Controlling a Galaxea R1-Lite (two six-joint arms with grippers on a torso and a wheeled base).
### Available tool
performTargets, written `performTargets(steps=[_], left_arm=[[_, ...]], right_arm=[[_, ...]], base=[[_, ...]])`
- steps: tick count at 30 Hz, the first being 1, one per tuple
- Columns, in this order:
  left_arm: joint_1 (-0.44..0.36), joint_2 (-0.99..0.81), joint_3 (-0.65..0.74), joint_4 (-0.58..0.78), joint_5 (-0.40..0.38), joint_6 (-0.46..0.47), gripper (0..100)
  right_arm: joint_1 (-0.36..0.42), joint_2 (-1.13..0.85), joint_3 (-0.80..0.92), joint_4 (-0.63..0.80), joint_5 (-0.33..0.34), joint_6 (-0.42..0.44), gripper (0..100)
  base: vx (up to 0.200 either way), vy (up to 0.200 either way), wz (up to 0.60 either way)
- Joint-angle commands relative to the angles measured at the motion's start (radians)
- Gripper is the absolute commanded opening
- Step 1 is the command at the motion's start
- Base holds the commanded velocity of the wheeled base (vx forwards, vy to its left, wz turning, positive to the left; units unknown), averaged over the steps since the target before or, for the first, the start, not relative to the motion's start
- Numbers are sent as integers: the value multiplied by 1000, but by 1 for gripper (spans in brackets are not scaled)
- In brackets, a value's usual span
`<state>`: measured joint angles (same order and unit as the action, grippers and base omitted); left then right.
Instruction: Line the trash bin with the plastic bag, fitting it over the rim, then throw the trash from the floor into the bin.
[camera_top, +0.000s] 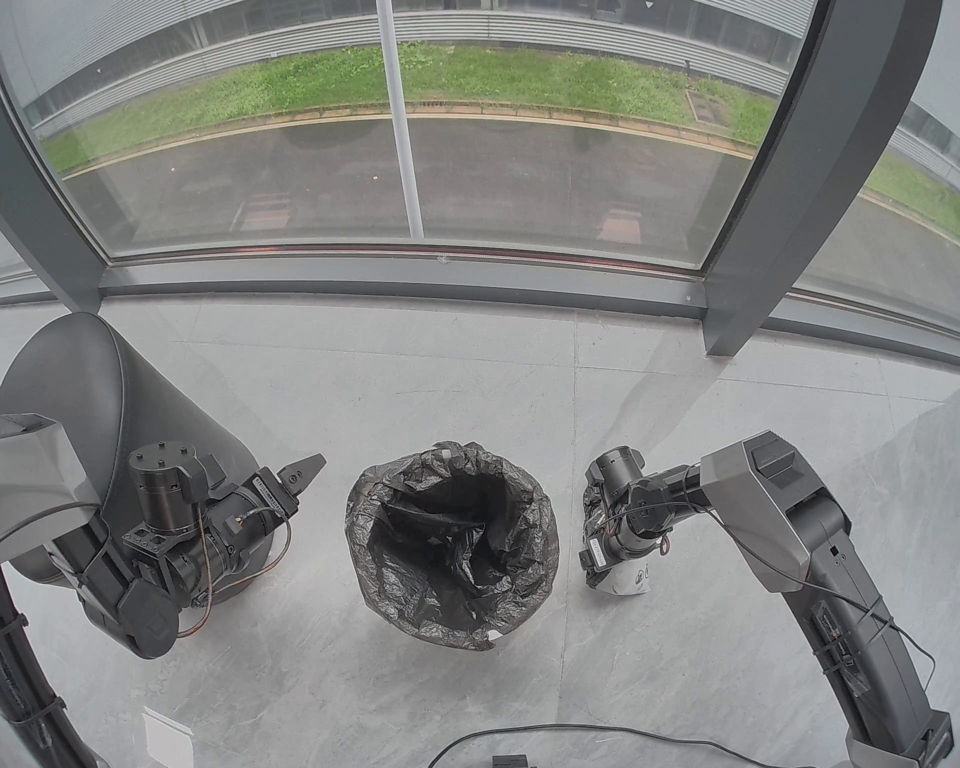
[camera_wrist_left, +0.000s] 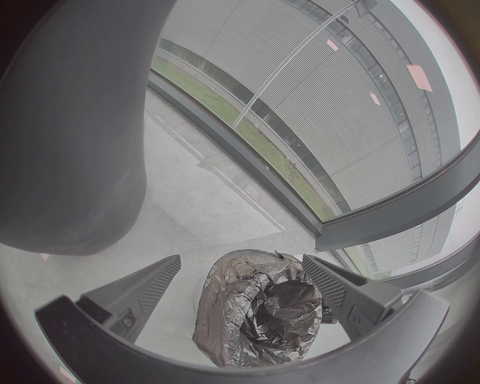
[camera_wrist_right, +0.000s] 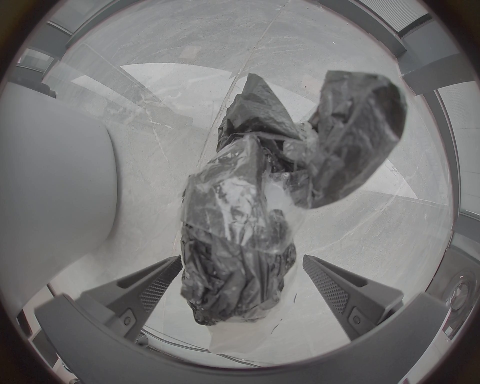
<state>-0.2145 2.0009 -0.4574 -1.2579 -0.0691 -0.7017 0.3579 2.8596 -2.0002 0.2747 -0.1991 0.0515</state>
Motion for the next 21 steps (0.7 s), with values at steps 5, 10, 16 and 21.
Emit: performTargets(steps=[5, 10, 16, 21], left_arm=[[1, 6, -1, 0, 0, -1, 100], [1, 6, -1, 0, 0, -1, 100], [1, 6, -1, 0, 0, -1, 100], [1, 6, -1, 0, 0, -1, 100]], right_arm=[[1, 11, 0, -54, -8, -53, 100], [6, 12, 0, -92, -31, -74, 100], [6, 12, 0, -95, -32, -74, 100], [6, 11, 0, -88, -32, -78, 0]], base=[[0, 0, 0], [0, 0, 0], [0, 0, 0], [0, 0, 0]])
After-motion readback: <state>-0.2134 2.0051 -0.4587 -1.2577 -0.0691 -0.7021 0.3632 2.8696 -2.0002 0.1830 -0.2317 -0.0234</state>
